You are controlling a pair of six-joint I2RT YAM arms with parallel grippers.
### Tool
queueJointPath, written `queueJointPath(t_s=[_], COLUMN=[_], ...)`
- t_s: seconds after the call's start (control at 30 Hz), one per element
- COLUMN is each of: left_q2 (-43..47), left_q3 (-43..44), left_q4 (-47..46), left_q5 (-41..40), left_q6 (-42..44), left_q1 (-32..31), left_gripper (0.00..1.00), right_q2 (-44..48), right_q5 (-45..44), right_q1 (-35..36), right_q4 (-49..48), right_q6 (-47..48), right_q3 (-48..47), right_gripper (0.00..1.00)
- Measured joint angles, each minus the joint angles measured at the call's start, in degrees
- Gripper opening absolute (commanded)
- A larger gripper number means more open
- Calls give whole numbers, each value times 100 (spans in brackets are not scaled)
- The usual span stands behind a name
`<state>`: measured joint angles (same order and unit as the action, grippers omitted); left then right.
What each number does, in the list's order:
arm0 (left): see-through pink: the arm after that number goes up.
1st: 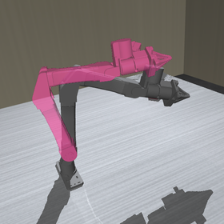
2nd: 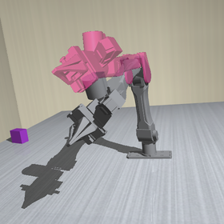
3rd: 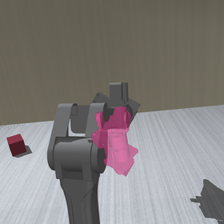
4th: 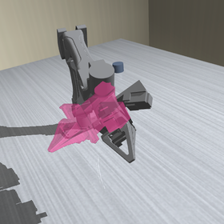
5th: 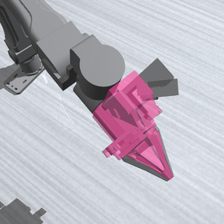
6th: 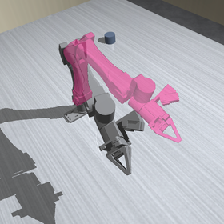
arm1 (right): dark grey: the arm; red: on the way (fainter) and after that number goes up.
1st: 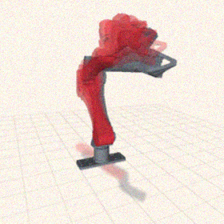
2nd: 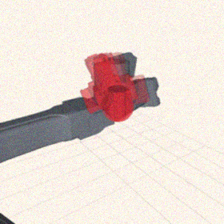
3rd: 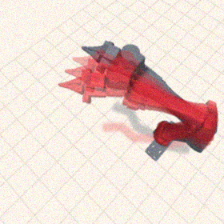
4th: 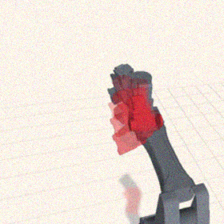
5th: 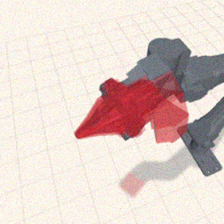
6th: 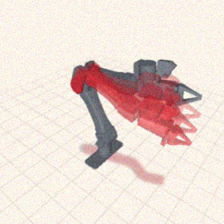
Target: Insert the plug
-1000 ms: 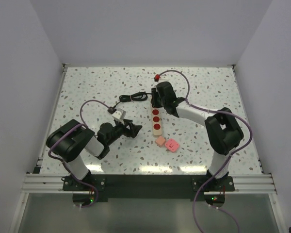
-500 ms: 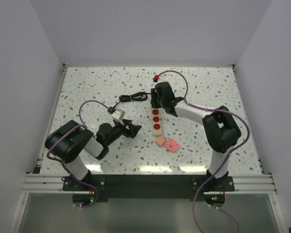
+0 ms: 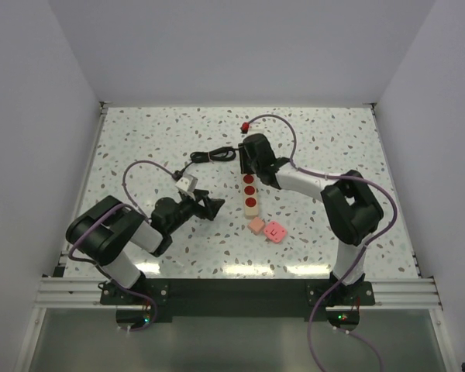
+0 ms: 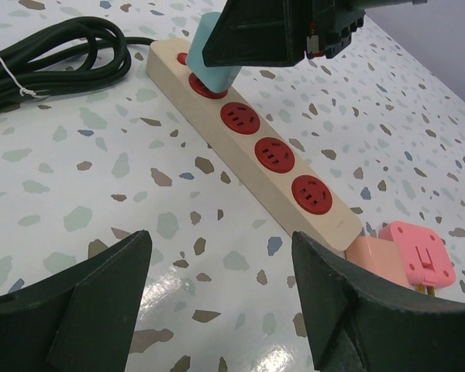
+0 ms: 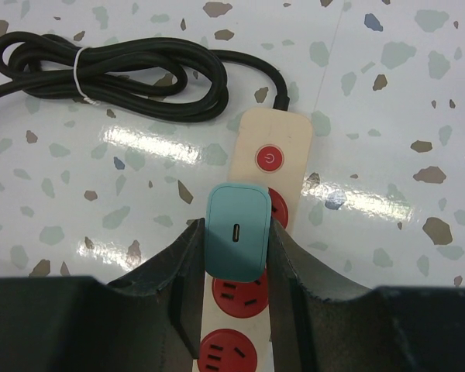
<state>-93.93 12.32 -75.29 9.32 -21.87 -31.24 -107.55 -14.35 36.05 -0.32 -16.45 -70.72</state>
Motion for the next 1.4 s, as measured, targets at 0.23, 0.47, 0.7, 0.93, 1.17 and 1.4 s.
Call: queueJointPath(t_s=[0.23,0.47,0.7,0.93,1.17,1.4], left_q2=[144,317,428,470,472,577], left_q3=[-50,-98,-170,-195,-195,-232], left_q4=[-2,-2,-2,-2,-2,-2], left_q5=[0,-4,0,7,48,74], left_q6=[4,31,42,39,39,39], left_q1=[13,48,48,50,57,122], left_gripper=[78,78,78,78,78,78], right_q2=[-35,-26,70,192,157,122], right_q5=[-122,-120,-120,-120,-120,-122], right_q1=[44,31,26,26,26,26], right_q4=[-52,-243,-487,-706,-675,-601], right_q6=[22,-9,-48,-94,-105,-107], right_q3=[4,122,352,619,570,494], right_gripper=[0,0,0,0,0,0])
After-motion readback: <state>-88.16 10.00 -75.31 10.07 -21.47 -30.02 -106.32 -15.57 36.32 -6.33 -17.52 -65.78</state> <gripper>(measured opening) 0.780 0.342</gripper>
